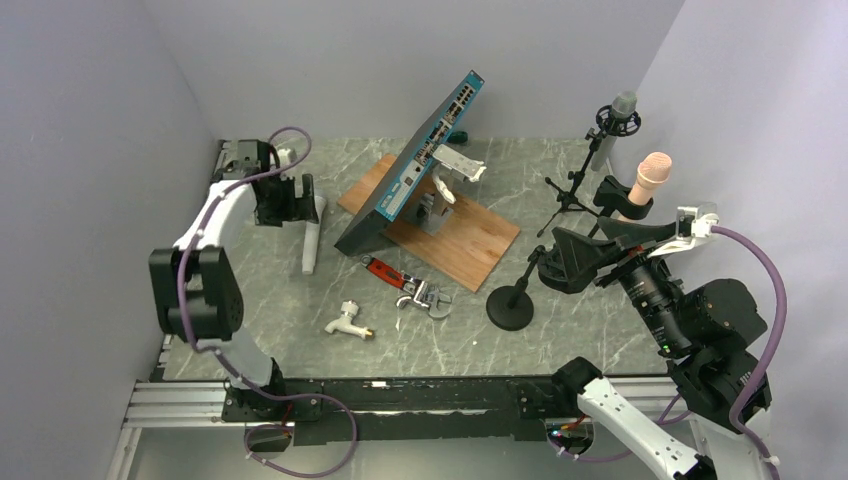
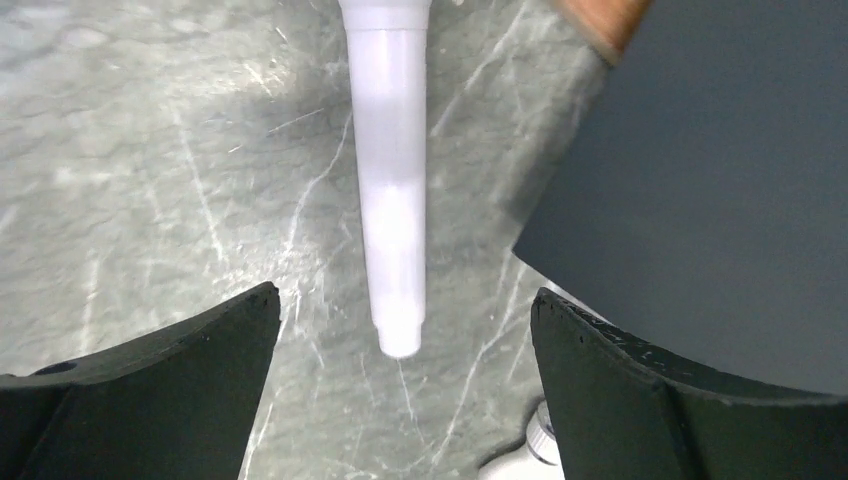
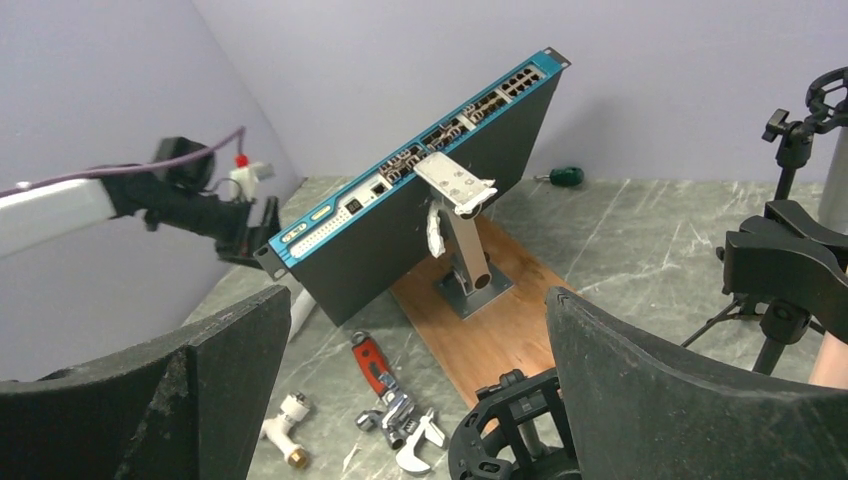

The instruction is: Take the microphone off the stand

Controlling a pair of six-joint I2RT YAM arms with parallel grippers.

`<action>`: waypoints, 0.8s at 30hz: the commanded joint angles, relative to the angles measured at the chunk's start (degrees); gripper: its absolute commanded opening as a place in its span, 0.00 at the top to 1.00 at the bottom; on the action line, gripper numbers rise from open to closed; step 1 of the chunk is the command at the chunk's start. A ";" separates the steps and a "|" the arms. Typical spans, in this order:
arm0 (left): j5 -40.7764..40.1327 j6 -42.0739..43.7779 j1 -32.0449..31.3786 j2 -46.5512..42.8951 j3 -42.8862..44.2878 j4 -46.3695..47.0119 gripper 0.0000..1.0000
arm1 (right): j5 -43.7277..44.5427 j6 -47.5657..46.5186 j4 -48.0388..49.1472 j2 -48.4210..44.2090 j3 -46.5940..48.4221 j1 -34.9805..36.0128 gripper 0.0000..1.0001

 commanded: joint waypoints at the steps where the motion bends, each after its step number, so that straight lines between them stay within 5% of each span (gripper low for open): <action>1: -1.79 -1.43 -0.01 -11.93 -0.71 -0.10 0.03 | 0.53 -1.61 -0.19 -0.06 1.00 0.06 0.00; 10: 7.41 -4.25 -3.51 -33.89 3.57 -1.81 0.01 | 1.49 -2.58 -0.24 0.49 -0.31 0.06 0.00; 16: 0.94 -3.41 -26.87 -36.32 9.13 1.18 0.01 | 1.45 -2.41 0.12 0.58 -0.41 0.06 0.00; 24: -4.02 -9.58 -50.79 -31.09 8.15 18.76 0.03 | 2.04 -1.67 -0.51 -0.69 0.70 0.02 0.00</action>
